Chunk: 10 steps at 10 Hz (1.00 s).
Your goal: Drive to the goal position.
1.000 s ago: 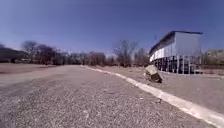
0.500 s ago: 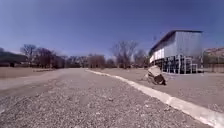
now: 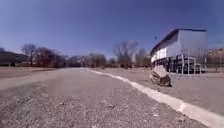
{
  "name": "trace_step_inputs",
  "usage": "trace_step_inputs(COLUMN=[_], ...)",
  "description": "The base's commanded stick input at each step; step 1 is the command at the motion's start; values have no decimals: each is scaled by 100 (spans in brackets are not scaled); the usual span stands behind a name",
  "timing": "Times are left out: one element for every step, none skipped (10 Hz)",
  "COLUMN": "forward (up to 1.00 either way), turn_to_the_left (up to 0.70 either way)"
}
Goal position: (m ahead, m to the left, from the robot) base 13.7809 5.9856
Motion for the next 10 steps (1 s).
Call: trace_step_inputs(forward=[70, 70, 70, 70, 70, 70, 70, 70, 70, 70], turn_to_the_left=[0, 0, 0, 0, 0, 0, 0, 0, 0, 0])
